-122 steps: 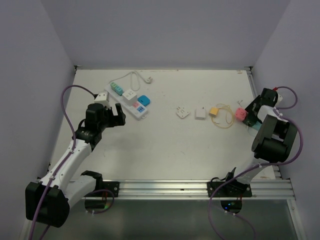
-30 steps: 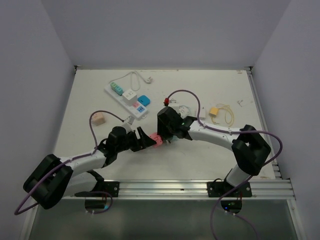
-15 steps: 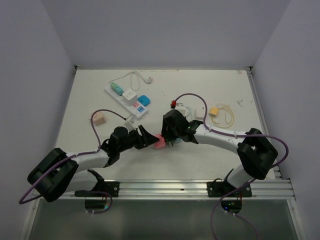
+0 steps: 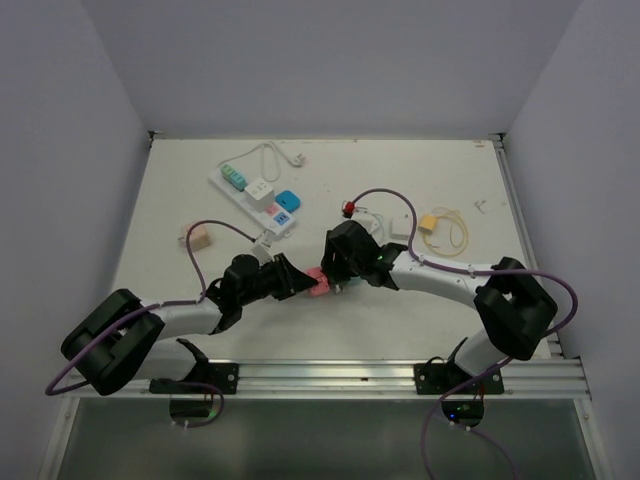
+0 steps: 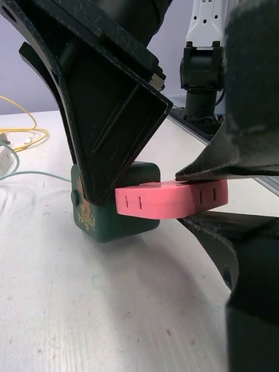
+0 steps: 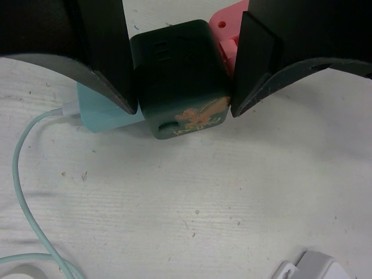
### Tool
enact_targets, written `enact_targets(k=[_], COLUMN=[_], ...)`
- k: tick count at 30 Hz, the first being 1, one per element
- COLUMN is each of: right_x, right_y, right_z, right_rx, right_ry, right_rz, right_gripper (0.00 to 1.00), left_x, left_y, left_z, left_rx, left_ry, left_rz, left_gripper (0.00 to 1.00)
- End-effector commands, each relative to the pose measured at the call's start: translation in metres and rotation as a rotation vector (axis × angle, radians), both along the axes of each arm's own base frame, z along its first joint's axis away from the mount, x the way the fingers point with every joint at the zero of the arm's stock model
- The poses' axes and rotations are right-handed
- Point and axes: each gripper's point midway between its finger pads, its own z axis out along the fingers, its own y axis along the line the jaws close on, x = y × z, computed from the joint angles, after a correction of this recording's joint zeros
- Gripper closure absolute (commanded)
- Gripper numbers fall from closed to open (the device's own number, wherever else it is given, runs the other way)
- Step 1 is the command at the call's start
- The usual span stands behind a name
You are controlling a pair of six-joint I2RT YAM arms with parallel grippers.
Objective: Pull the plug off the socket
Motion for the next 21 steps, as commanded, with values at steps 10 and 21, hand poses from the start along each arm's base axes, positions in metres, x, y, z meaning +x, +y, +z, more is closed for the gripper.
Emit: enact_targets(k=[10,21], right_x=[0.017,0.025], right_y=[-0.018,-0.068], right_z=[0.009,-0.009], right_rx=[0.019,-0.153], right_ry=[-0.097,-0.124], right_rz=[-0.092,-0.2], right_gripper=[1.0,1.0], left_x=[0.003,-0.01], left_y=[0.002,0.009], left_z=[0.013,0.018], left_rx=[-0.049,-0.094], left_ry=[-0.041,-0.031], left_rz=[0.038,0.045], left_gripper=[1.0,1.0])
